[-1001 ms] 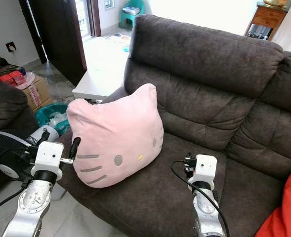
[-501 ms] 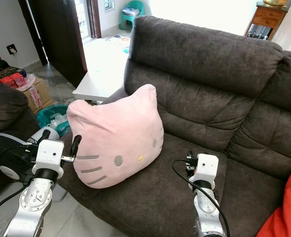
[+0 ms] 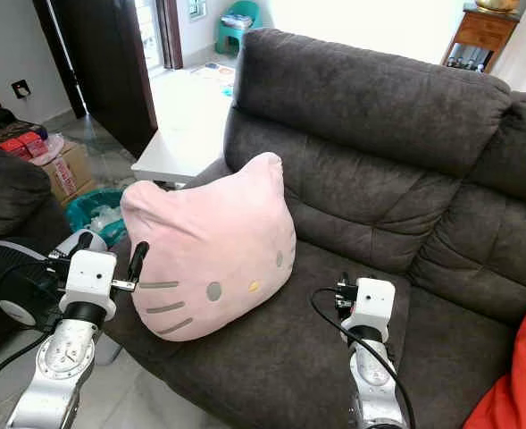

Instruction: Move the pillow to the sofa from floor

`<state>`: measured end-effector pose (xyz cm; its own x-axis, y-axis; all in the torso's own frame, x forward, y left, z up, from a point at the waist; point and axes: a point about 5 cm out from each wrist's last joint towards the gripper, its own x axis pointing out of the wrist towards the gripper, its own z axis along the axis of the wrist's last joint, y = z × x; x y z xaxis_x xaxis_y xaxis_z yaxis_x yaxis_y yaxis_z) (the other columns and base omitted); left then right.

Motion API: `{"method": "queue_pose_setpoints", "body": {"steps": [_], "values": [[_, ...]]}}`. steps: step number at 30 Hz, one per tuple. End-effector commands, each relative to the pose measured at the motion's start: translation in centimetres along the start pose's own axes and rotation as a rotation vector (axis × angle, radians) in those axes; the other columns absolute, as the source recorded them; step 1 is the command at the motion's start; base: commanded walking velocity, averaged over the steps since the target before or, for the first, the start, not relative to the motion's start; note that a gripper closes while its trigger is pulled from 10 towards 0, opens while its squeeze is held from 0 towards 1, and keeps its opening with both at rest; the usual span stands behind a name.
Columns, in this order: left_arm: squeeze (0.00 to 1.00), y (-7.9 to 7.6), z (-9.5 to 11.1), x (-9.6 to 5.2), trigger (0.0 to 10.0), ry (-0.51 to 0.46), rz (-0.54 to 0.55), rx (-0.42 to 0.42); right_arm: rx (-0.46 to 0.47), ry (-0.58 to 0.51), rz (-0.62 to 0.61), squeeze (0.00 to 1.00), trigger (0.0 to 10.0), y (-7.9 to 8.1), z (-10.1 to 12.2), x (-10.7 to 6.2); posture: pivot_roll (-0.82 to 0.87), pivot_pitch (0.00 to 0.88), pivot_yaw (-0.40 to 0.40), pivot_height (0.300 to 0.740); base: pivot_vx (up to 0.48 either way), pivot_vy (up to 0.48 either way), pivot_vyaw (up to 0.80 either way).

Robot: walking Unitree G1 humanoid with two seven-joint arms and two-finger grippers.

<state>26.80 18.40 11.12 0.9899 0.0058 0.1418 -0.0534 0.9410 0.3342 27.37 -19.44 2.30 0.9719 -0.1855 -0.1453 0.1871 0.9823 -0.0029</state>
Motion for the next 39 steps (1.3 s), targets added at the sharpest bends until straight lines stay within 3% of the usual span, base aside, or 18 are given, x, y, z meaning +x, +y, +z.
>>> {"method": "queue_pose_setpoints", "body": {"steps": [1,31,37,38,39], "values": [[0.00,-0.2,0.0,0.1,10.0,0.000,-0.008,-0.012,0.001,0.006,-0.006,0.00,10.0,-0.2,-0.1,0.0,0.14,0.000,-0.061,0.740,-0.251,0.000,0.00],[0.00,0.0,-0.5,0.1,10.0,0.025,-0.007,-0.010,-0.002,0.016,0.001,0.00,10.0,0.0,-0.2,0.1,0.14,0.024,-0.063,0.740,-0.280,0.000,0.00],[0.00,0.2,-3.5,0.2,10.0,0.180,0.005,-0.092,-0.017,0.074,-0.001,0.00,10.0,-0.4,-1.3,-0.1,0.14,0.020,-0.062,0.740,-0.048,0.000,0.00],[0.00,0.5,-5.8,-0.3,10.0,0.278,0.008,-0.094,0.009,0.167,-0.032,0.00,10.0,-1.3,-2.9,-0.6,0.13,0.019,-0.061,0.740,0.000,0.000,0.00],[0.00,0.6,-6.6,-0.6,10.0,0.314,0.001,-0.089,0.025,0.208,-0.048,0.00,10.0,-1.7,-3.6,-0.9,0.13,0.020,-0.060,0.740,0.000,0.000,0.00]]}}
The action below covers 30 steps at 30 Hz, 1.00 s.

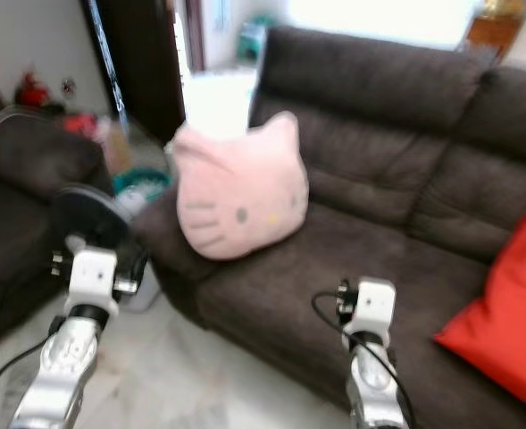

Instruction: Move the pillow to the sofa from floor

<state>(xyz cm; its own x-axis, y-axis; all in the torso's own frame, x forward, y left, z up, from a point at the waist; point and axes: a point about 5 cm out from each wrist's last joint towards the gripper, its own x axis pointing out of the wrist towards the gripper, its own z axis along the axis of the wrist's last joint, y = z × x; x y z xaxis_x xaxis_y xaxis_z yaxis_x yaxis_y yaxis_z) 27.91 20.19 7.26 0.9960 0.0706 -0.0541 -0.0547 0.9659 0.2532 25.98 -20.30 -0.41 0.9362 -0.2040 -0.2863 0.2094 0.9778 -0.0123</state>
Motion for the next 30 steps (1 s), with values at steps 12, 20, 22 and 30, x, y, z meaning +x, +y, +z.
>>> {"method": "queue_pose_setpoints", "body": {"steps": [12,20,22,30], "values": [[0.00,0.7,-13.1,-6.5,10.0,0.628,-0.081,0.028,-0.042,0.567,0.010,0.00,10.0,-2.0,-10.1,-5.9,0.13,0.000,-0.052,0.740,0.000,0.000,0.00],[0.00,0.6,-15.9,-9.9,10.0,0.793,-0.095,0.036,0.005,0.695,-0.043,0.00,10.0,-2.3,-12.4,-8.5,0.12,0.000,-0.047,0.740,0.000,0.000,0.00],[0.00,0.4,-16.1,-10.2,10.0,0.803,-0.118,0.042,0.012,0.711,-0.043,0.00,10.0,-2.3,-12.6,-8.8,0.12,0.000,-0.048,0.740,0.000,0.000,0.00],[0.00,0.3,-15.7,-9.5,10.0,0.769,-0.139,0.076,0.021,0.724,-0.025,0.00,10.0,-2.2,-12.7,-8.8,0.13,0.000,-0.049,0.740,0.000,0.000,0.00]]}}
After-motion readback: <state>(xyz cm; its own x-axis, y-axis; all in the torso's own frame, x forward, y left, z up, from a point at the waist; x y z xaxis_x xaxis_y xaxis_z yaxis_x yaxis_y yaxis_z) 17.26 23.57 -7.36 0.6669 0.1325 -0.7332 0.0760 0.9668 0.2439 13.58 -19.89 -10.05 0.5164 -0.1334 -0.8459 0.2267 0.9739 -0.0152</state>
